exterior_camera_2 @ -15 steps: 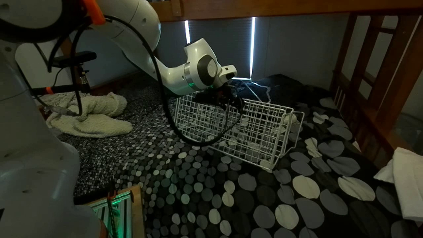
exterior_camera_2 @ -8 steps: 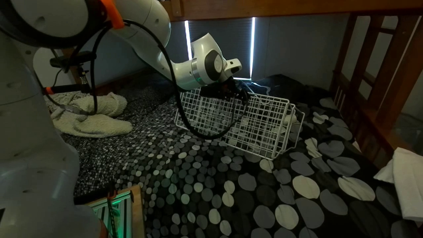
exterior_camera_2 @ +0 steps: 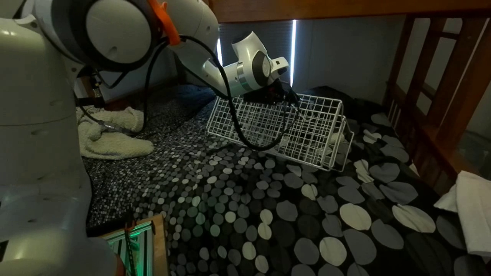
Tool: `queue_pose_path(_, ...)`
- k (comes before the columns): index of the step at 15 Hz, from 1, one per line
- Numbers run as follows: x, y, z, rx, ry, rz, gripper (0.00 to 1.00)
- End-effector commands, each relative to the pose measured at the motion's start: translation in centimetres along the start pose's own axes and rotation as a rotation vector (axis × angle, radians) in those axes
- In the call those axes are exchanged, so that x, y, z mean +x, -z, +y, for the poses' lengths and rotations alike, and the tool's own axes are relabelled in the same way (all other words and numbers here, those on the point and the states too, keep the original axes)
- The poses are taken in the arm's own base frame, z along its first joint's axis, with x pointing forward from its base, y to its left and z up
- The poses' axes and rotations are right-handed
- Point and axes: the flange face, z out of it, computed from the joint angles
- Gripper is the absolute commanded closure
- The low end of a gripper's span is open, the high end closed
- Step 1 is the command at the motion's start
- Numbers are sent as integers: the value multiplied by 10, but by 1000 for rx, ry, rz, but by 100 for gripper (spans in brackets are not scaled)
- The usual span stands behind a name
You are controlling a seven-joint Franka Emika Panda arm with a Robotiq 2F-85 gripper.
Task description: Lift the white rack and put it the right way up on the bed
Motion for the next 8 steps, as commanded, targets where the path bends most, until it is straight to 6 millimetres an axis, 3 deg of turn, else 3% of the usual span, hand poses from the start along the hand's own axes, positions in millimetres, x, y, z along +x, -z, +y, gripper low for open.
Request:
queue_pose_path(1, 12, -40, -7, 47, -8, 34, 0)
queue_pose_path(8, 23, -41, -10, 45, -11, 51, 0)
